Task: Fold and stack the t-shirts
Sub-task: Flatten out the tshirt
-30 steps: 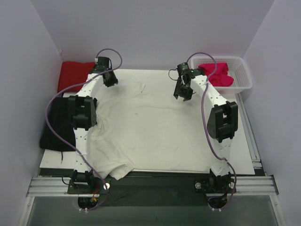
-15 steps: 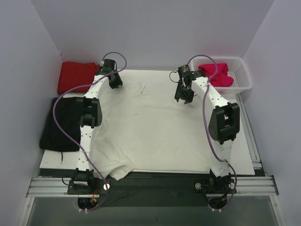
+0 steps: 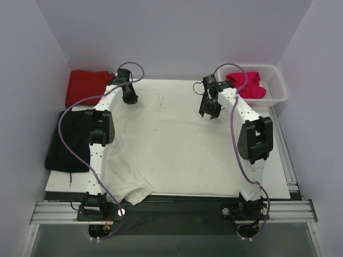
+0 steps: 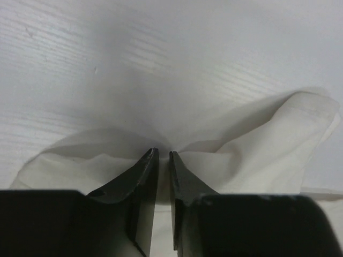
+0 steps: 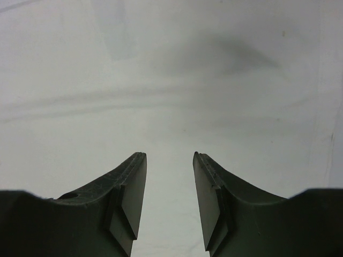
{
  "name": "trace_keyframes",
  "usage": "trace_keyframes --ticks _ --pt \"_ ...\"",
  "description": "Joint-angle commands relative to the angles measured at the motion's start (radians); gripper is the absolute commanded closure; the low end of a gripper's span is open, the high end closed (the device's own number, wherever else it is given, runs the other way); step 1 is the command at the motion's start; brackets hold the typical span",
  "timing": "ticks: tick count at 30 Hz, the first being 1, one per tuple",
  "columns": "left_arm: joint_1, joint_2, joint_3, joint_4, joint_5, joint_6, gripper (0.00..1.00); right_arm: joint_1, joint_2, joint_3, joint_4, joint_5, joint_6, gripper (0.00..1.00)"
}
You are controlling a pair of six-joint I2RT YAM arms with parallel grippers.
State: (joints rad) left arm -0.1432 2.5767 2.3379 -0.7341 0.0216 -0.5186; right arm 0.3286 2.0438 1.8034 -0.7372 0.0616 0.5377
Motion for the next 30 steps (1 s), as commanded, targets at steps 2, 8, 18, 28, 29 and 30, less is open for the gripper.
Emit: trace_keyframes --ticks 2,8,18,28,29,30 --pt "-0.001 -0.095 -0.052 -0.059 0.035 0.037 0.78 0.001 -0.047 -0.033 -0.037 0.01 0.007 0.59" --pt "-0.002 -0.148 -0.052 -0.045 0.08 0.043 1.0 0.003 -0.053 -0.056 -0.036 0.017 0.018 0.59" --pt "-0.022 -0.326 -0.248 0.024 0.17 0.083 1.0 0.004 -0.07 -0.072 -0.027 0.037 0.028 0.59" --pt "-0.042 -0.487 -0.58 0.165 0.161 0.1 0.76 0.004 -0.065 -0.076 -0.016 0.021 0.03 0.6" --pt "-0.042 -0.492 -0.584 0.179 0.146 0.1 0.74 0.006 -0.063 -0.075 -0.014 0.018 0.03 0.6" --pt "-0.045 -0.497 -0.592 0.193 0.129 0.101 0.71 0.006 -0.063 -0.075 -0.013 0.015 0.028 0.6"
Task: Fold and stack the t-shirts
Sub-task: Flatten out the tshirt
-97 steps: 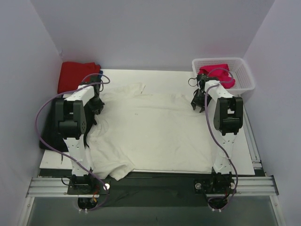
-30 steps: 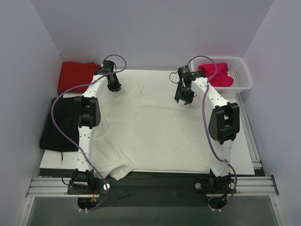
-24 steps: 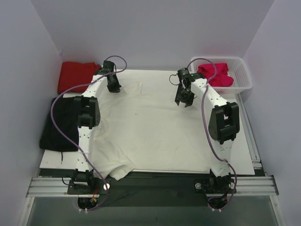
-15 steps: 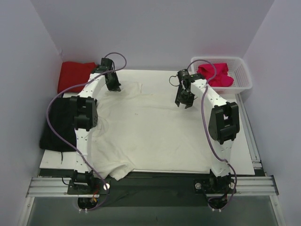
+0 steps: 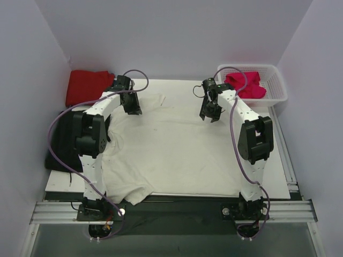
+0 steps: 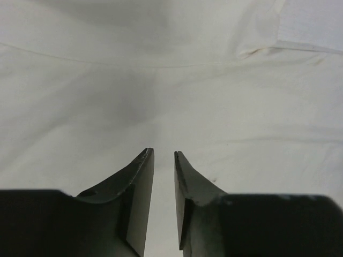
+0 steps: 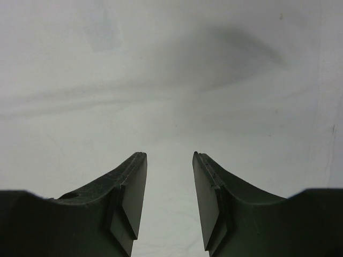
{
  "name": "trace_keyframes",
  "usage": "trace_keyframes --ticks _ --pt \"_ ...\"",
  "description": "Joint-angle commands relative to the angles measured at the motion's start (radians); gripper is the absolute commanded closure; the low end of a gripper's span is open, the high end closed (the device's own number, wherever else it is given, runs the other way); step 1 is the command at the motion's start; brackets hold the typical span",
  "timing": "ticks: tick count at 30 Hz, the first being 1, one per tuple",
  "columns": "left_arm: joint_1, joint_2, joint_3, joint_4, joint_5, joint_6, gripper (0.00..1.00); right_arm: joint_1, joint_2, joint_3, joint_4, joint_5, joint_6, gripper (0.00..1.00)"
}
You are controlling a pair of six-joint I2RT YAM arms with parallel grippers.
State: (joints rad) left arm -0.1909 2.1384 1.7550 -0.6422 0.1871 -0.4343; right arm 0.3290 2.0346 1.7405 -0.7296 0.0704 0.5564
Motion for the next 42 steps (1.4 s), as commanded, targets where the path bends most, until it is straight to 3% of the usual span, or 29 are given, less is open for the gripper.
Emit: trace_keyframes --ticks 1,2,9,13,23,33,34,38,39,42 --pt "0.001 -0.063 -0.009 0.123 -0.075 0.016 0.66 0.007 -0.056 -0.012 -0.021 0.003 0.011 0.6" --pt "-0.001 -0.064 -0.009 0.137 -0.093 0.014 0.61 0.007 -0.054 -0.013 -0.019 0.0 0.008 0.6" --pt "-0.007 0.001 0.082 0.188 -0.213 0.032 0.59 0.01 -0.06 -0.033 -0.017 -0.001 0.0 0.6" --pt "-0.01 0.125 0.245 0.109 -0.241 0.068 0.59 0.01 -0.054 -0.032 -0.017 -0.001 -0.006 0.6" --pt "-0.012 0.291 0.458 0.035 -0.265 0.091 0.57 0.004 -0.036 -0.001 -0.017 0.0 -0.024 0.59" --pt "-0.013 0.344 0.5 -0.008 -0.233 0.097 0.53 -0.007 -0.017 0.019 -0.019 0.0 -0.023 0.59" --pt "-0.012 0.35 0.505 -0.014 -0.229 0.098 0.54 -0.008 -0.017 0.021 -0.019 0.002 -0.02 0.59" --pt "-0.013 0.365 0.515 -0.039 -0.206 0.101 0.74 -0.008 -0.011 0.027 -0.019 -0.004 -0.016 0.59" --pt "-0.012 0.362 0.512 -0.042 -0.201 0.101 0.84 -0.007 -0.01 0.028 -0.019 -0.003 -0.016 0.59" --pt "-0.013 0.35 0.495 -0.042 -0.195 0.106 1.0 -0.008 -0.01 0.031 -0.019 -0.006 -0.012 0.59"
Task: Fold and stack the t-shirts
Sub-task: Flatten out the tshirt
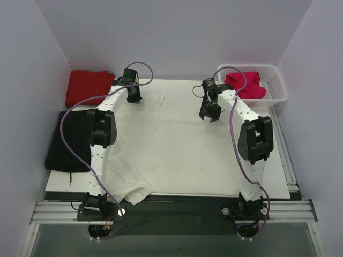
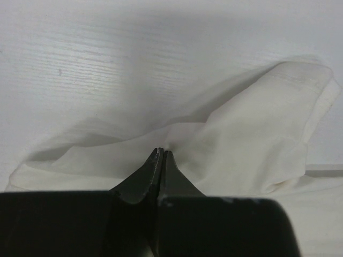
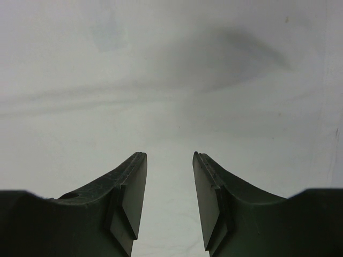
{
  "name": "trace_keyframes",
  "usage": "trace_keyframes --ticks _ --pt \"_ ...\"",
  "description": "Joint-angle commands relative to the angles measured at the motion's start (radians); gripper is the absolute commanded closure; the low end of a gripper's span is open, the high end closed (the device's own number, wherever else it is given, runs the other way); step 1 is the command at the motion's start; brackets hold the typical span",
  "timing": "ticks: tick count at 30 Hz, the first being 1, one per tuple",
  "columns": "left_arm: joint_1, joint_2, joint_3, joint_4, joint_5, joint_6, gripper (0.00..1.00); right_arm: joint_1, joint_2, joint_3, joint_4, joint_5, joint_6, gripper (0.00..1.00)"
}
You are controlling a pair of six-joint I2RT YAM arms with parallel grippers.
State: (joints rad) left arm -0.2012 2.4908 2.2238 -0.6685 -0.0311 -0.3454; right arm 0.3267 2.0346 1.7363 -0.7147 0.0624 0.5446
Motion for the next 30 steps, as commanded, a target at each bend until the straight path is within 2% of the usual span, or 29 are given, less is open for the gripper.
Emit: trace_keyframes --ticks 1,11,19,22,28,30 --pt "-0.001 -0.009 0.02 -0.016 0.023 0.017 1.0 -0.005 -0.013 0.035 -0.034 0.001 0.002 0.59" --pt "-0.003 -0.156 -0.127 0.055 0.019 0.011 1.0 -0.005 -0.037 -0.001 -0.034 0.007 0.015 0.59" --pt "-0.017 -0.377 -0.375 0.133 0.01 0.025 1.0 -0.005 -0.074 -0.055 -0.026 0.02 0.021 0.6" --pt "-0.023 -0.446 -0.421 0.153 0.002 0.042 1.0 -0.003 -0.088 -0.067 -0.02 0.02 0.023 0.6" --pt "-0.046 -0.569 -0.552 0.126 0.023 0.071 1.0 -0.003 -0.12 -0.093 -0.014 0.02 0.029 0.6" --pt "-0.069 -0.631 -0.657 0.127 0.026 0.068 1.0 -0.002 -0.131 -0.109 -0.011 0.022 0.032 0.6"
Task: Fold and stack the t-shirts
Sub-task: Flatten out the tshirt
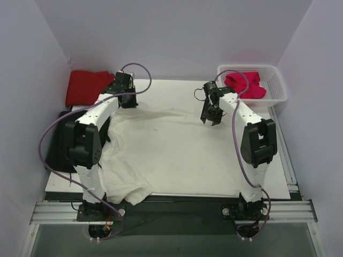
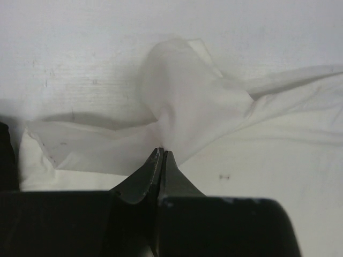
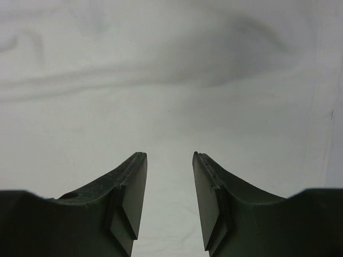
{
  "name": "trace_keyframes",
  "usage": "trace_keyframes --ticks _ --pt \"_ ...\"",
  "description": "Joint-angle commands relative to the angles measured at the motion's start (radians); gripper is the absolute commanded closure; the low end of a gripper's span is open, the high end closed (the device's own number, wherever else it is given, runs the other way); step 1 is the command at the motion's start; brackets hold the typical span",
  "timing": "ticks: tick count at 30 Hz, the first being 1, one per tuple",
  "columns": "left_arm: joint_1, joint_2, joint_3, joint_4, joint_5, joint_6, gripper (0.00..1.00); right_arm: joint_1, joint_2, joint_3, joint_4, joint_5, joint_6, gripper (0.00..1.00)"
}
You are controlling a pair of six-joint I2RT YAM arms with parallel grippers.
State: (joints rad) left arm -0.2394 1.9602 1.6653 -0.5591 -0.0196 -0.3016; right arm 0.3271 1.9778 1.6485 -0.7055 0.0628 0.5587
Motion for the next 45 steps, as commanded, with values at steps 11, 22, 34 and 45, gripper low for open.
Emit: trace_keyframes --ticks 11,22,34,45 --pt "-0.142 -0.401 -0.599 -0.022 -0.032 -0.106 0.77 0.006 -0.085 -0.061 -0.006 0.014 0.036 0.6" --pt "-0.124 -0.577 -0.674 0.01 -0.201 -0.172 0.43 0.03 -0.066 -0.052 -0.006 0.002 0.038 0.6" --pt "-0.09 -0.304 -0.55 0.169 -0.057 -0.215 0.44 0.04 -0.085 -0.084 -0.005 0.009 0.03 0.6" --pt "-0.09 -0.152 -0.443 0.208 -0.062 -0.237 0.46 0.043 -0.108 -0.113 -0.003 0.019 0.021 0.6"
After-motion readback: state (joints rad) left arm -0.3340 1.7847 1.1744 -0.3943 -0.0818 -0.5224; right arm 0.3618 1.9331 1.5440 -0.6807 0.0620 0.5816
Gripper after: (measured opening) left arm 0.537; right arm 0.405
